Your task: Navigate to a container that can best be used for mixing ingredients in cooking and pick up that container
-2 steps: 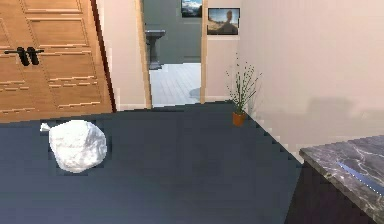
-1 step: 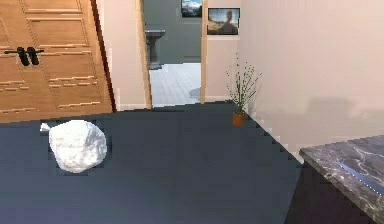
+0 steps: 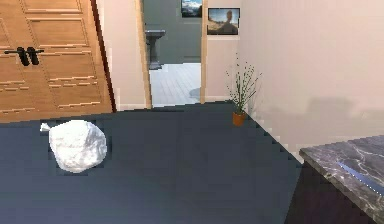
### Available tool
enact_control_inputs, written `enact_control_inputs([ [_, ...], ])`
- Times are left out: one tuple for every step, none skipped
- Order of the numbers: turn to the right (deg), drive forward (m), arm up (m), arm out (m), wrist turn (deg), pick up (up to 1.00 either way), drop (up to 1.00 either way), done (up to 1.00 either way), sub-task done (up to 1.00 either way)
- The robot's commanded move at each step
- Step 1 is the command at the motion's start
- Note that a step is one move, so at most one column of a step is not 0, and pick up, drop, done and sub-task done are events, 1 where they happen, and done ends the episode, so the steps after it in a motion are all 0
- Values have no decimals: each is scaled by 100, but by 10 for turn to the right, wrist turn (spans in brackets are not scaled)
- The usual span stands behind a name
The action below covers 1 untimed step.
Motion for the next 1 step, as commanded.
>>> enact_control_inputs([
  [0, 0, 0, 0, 450, 0, 0, 0, 0],
])
